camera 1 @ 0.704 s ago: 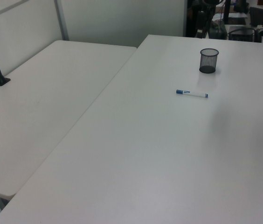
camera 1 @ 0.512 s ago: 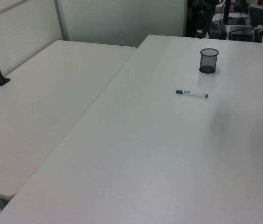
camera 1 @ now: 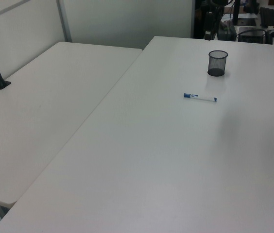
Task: Insert the marker
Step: 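Move the open gripper over the blue-capped white marker, then lower the gripper and close it on the marker's capped end, then lift the marker and carry it above the black mesh cup, then lower the marker into the cup, tip first, then open the gripper to release the marker in the cup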
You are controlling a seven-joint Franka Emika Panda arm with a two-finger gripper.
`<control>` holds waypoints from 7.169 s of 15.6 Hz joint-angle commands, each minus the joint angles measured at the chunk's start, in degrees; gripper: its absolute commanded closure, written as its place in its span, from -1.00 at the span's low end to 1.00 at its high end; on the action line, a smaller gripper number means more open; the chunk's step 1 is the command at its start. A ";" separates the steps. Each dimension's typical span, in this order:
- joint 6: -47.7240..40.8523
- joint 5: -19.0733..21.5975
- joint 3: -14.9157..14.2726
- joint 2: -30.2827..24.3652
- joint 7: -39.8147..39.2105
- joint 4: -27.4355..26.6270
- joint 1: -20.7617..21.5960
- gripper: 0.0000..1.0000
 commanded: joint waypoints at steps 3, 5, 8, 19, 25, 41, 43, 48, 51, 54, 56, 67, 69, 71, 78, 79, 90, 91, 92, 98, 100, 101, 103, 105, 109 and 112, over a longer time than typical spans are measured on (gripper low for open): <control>0.46 -0.08 -0.66 -0.65 -0.25 -0.94 1.02 -1.00; 0.54 -0.08 -0.66 -0.65 -0.95 -0.94 0.76 -1.00; 0.55 -0.08 -1.01 -0.65 -3.92 -0.94 0.32 -1.00; 11.17 -4.91 -1.10 7.42 -12.65 -2.96 -3.02 -1.00; 25.31 -9.38 -1.19 12.52 -7.91 -9.11 -3.11 -1.00; 37.64 -12.13 -0.58 24.40 8.71 -10.96 -1.88 0.62; 37.64 -11.86 -0.49 24.39 8.71 -10.96 -1.79 1.00; 37.64 -11.77 -0.49 24.39 8.71 -10.96 -1.79 1.00; 37.55 -11.77 -0.49 23.87 9.50 -10.87 -1.79 1.00; 36.58 -11.77 -0.49 19.32 9.77 -11.05 -2.40 1.00; 34.92 -11.68 -0.49 15.27 9.51 -10.96 -3.80 1.00; 57.90 -8.35 -1.19 5.85 -3.58 -18.16 -17.42 1.00; 64.24 -8.25 -1.10 6.72 -4.64 -19.39 -19.53 1.00; 68.29 -8.25 -1.10 7.86 -5.00 -20.19 -21.47 1.00; 82.35 -8.34 -1.10 12.61 -5.00 -23.35 -25.78 1.00; 84.98 -8.34 -1.10 13.23 -4.91 -24.22 -26.22 1.00; 99.60 -9.31 -1.19 13.94 -5.52 -34.52 -27.28 1.00; 99.60 -9.31 -1.19 14.02 -5.44 -34.52 -27.36 0.96; 99.60 -9.31 -1.19 14.02 -4.83 -34.34 -27.37 0.64; 99.51 -9.31 -1.19 13.32 -1.93 -33.38 -27.37 -0.85; 99.25 -9.31 -1.19 12.80 -0.35 -33.02 -27.10 -1.00; 99.25 -9.31 -1.19 12.53 -0.16 -32.93 -27.01 -1.00; 99.16 -9.22 -1.19 12.35 -0.16 -32.67 -27.01 -1.00; 99.16 -9.22 -1.19 12.53 -0.16 -32.76 -27.01 -1.00; 99.16 -9.22 -1.19 12.27 0.01 -32.67 -27.01 -1.00; 97.85 -9.13 -1.02 10.96 0.10 -31.80 -26.58 -1.00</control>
